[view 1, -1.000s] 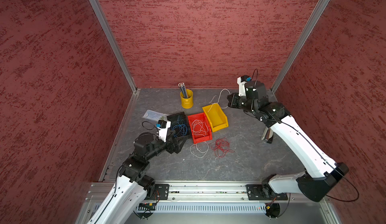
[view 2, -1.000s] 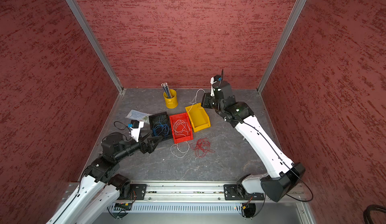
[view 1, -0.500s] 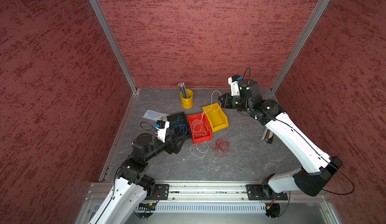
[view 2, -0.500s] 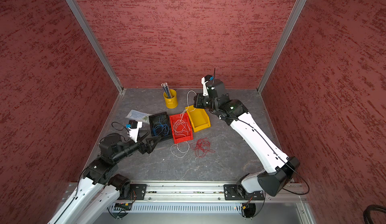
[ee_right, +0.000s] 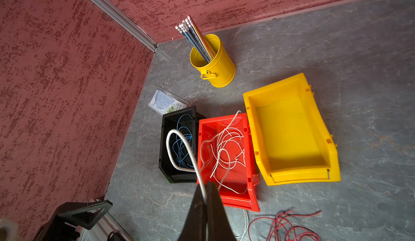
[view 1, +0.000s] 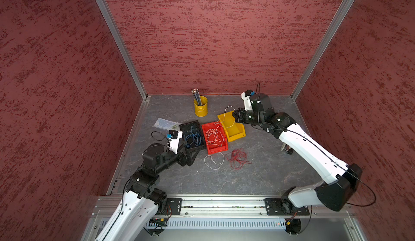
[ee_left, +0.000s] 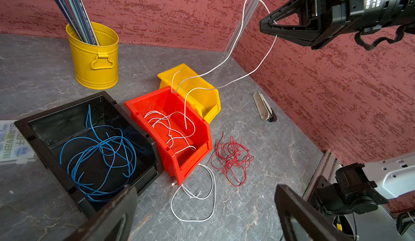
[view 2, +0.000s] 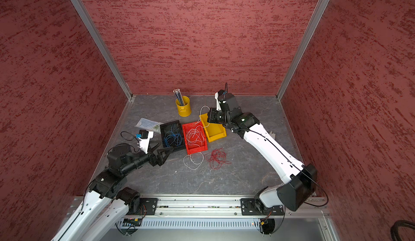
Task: Untangle and sort cables by color
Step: Adjust the cable in the bin.
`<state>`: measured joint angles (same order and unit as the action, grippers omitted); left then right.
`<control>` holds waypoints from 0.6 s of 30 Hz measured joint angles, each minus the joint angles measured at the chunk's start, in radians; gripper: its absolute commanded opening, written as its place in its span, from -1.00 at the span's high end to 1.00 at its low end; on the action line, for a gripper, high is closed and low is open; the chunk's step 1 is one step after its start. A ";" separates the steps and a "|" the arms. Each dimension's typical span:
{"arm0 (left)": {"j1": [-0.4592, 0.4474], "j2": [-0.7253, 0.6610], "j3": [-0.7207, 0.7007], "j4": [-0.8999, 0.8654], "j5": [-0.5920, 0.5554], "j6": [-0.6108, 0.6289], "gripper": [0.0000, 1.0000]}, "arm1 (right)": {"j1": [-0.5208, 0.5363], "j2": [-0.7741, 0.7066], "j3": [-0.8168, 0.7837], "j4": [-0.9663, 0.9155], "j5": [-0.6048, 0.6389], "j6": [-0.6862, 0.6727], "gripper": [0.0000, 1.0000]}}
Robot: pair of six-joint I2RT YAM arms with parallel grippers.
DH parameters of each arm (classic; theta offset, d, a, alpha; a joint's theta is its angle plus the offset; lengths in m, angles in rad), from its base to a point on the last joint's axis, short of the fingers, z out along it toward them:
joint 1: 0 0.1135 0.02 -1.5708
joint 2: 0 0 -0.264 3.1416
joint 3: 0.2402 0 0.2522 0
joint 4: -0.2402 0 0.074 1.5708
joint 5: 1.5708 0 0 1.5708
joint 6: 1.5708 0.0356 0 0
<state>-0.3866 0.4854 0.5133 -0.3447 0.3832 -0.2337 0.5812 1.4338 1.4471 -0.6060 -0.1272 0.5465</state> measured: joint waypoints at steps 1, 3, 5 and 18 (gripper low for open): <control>0.000 0.000 0.000 0.000 0.000 0.000 -1.00 | 0.000 0.004 -0.003 0.007 -0.001 0.000 1.00; 0.000 0.000 0.000 0.000 0.000 0.001 -1.00 | 0.000 0.010 -0.011 0.015 -0.002 0.000 1.00; 0.000 0.000 0.000 0.000 0.000 0.003 -1.00 | 0.000 0.011 -0.031 0.023 -0.002 0.000 1.00; 0.000 0.012 -0.009 0.002 0.000 0.002 -1.00 | 0.000 0.075 -0.096 0.040 -0.010 0.003 1.00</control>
<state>-0.3866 0.4973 0.5045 -0.3424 0.3832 -0.2314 0.5812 1.5085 1.3510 -0.5655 -0.1368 0.5491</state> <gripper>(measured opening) 0.998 0.053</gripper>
